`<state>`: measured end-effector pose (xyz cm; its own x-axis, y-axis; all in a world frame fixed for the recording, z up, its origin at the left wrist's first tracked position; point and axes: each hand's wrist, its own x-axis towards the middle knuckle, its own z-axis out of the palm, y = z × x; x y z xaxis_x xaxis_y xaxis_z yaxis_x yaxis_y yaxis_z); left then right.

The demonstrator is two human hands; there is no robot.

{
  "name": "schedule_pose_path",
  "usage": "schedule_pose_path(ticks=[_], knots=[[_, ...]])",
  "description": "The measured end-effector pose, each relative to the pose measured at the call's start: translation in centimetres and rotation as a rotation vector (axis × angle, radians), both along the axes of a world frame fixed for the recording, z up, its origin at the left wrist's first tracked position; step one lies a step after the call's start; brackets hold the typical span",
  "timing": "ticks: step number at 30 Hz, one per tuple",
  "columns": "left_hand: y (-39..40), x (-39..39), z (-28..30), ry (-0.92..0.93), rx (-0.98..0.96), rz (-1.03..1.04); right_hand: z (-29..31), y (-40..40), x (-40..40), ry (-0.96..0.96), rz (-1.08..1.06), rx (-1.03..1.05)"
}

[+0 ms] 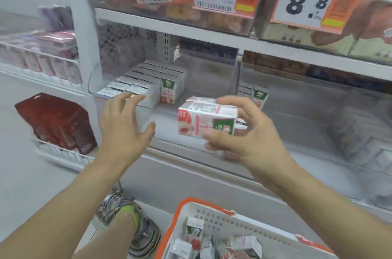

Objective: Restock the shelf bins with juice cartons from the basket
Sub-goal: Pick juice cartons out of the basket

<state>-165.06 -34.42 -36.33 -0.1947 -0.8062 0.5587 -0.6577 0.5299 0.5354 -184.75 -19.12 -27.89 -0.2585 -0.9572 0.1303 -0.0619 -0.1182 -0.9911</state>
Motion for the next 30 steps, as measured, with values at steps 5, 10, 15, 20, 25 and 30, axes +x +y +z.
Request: schedule_pose_path(ticks=[5, 10, 15, 20, 25, 30], knots=[[-1.2, 0.0, -1.7, -0.009, -0.038, 0.053, 1.3, -11.2, 0.9, 0.657, -0.137, 0.005], [-1.4, -0.5, -2.0, 0.034, -0.106, 0.103, -0.1, -20.3, 2.4, 0.942, 0.008, 0.283], [-1.5, -0.7, -2.0, 0.061, -0.072, 0.105, -2.7, -23.7, 4.6, 1.020, -0.083, 0.311], [-1.2, -1.0, -2.2, 0.103, -0.058, 0.118, -3.9, -24.0, 4.0, 0.997, -0.174, 0.363], [-1.2, -1.1, -2.0, 0.093, -0.049, 0.118, -3.6, -23.9, 3.6, 0.914, -0.076, 0.386], [-0.6, -1.0, -0.6, 0.035, -0.056, 0.106, -0.5, -16.4, 2.4, 0.986, -0.215, 0.066]])
